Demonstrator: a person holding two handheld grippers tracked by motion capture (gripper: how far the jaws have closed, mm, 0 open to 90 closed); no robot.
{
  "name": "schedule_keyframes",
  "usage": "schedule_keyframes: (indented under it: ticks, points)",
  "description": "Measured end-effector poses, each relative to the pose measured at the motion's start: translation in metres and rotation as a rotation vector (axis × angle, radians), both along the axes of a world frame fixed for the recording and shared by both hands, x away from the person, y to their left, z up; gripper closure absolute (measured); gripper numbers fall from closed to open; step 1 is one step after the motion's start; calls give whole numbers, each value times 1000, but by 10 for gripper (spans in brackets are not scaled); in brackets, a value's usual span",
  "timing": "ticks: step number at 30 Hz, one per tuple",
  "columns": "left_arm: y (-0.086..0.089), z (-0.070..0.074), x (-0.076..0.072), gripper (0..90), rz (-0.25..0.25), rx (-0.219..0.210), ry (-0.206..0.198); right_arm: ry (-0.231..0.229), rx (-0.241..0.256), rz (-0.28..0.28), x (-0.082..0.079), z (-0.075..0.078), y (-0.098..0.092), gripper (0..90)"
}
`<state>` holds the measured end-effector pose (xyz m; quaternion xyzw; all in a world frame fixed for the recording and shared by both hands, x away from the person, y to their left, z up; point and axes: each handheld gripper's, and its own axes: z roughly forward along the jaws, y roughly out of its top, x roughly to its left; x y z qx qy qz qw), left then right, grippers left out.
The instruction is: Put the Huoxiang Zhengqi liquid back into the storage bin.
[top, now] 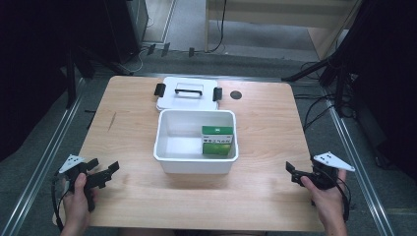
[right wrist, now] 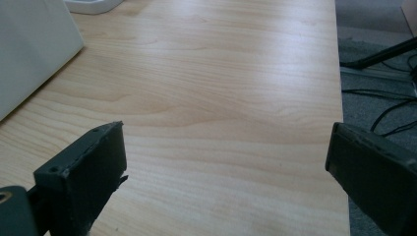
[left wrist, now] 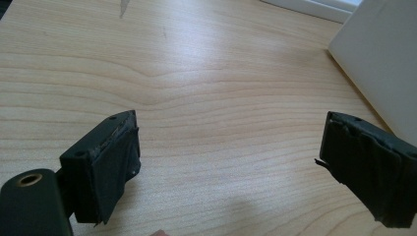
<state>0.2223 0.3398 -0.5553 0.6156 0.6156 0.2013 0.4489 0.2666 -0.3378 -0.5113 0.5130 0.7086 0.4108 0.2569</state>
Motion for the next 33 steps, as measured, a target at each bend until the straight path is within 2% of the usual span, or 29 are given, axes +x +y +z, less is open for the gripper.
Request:
schedule_keyframes:
  ticks: [7,12,15,22,23,24,26,28,30,33]
  points:
    - [0,0,0,91,1,1,0,11,38,-43,-16,-20,-14,0]
    - [1,0,0,90,3,-8,1,-12,36,-72,-32,-30,-21,0]
    - [1,0,0,91,3,-4,1,-19,54,-96,-41,-35,-27,0]
    - [0,0,0,91,-6,6,0,-59,156,-122,-55,-35,-39,0]
    - [0,0,0,91,-8,9,0,-40,176,-124,-55,-35,-38,0]
    - [-1,0,0,90,-9,10,-3,-29,175,-134,-56,-36,-36,0]
    - [-1,0,-1,91,-10,10,-1,-35,145,-161,-56,-35,-33,8]
    - [-1,0,-1,91,-10,9,-1,-32,132,-170,-55,-35,-32,77]
    - [0,0,-1,91,-11,5,0,-37,139,-177,-55,-35,-33,128]
    - [-1,0,-1,91,-10,3,-2,-20,171,-185,-54,-36,-36,127]
